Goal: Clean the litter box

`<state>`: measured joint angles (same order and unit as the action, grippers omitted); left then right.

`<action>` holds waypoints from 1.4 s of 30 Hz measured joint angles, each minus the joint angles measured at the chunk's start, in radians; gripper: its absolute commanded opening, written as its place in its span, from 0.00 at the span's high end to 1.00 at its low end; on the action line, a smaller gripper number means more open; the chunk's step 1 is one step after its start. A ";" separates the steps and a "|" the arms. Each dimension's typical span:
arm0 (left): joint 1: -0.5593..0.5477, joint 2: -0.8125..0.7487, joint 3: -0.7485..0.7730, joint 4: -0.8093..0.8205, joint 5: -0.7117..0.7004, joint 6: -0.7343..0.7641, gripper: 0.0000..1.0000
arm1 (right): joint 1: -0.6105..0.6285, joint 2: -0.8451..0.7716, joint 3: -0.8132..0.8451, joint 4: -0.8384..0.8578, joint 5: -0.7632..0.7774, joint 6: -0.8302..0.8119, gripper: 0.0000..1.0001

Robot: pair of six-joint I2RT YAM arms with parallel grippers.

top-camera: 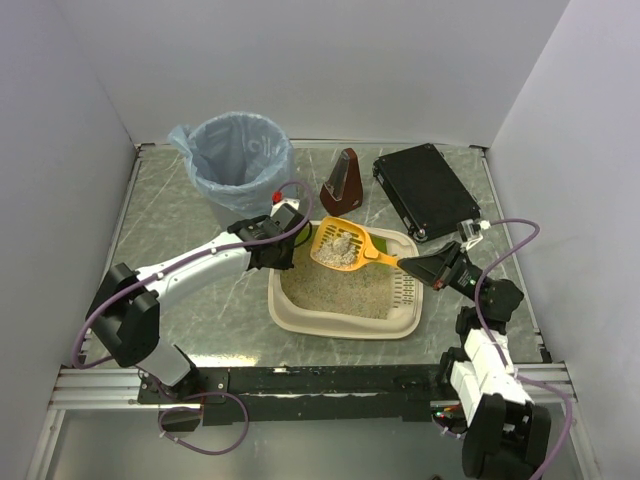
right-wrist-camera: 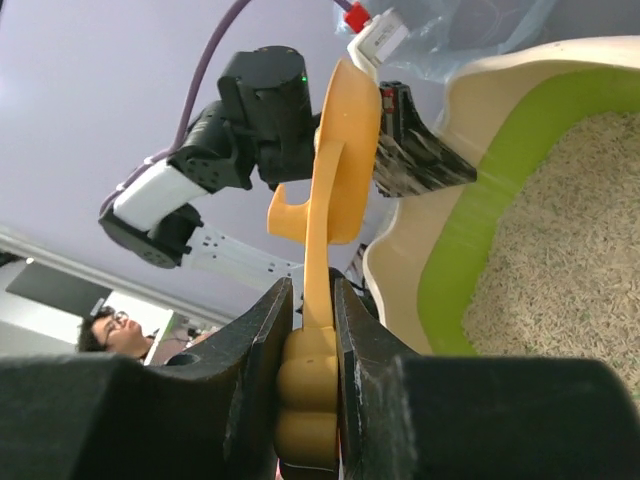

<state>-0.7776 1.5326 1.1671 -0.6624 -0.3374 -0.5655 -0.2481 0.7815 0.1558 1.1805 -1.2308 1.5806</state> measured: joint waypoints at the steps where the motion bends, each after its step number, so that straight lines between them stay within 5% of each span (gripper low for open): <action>1: 0.000 0.001 0.000 0.000 0.000 -0.001 0.99 | 0.000 -0.021 0.007 -0.048 0.001 -0.034 1.00; 4: 0.000 0.002 0.000 0.002 0.002 -0.003 0.99 | 0.014 -0.064 0.026 -0.180 0.032 -0.119 1.00; 18: 0.000 0.002 0.000 0.000 0.003 -0.005 0.99 | 0.034 0.030 0.027 -0.238 0.066 -0.134 1.00; 26: 0.000 0.002 -0.002 0.000 0.004 -0.008 0.99 | 0.084 -0.138 0.108 -0.642 0.143 -0.428 1.00; 42: 0.000 -0.015 -0.021 -0.008 0.004 -0.036 0.99 | 0.054 -0.097 0.085 -0.576 0.093 -0.365 1.00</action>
<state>-0.7776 1.5177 1.1465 -0.6708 -0.3336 -0.6014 -0.1944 0.6842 0.2413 0.6041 -1.1374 1.2160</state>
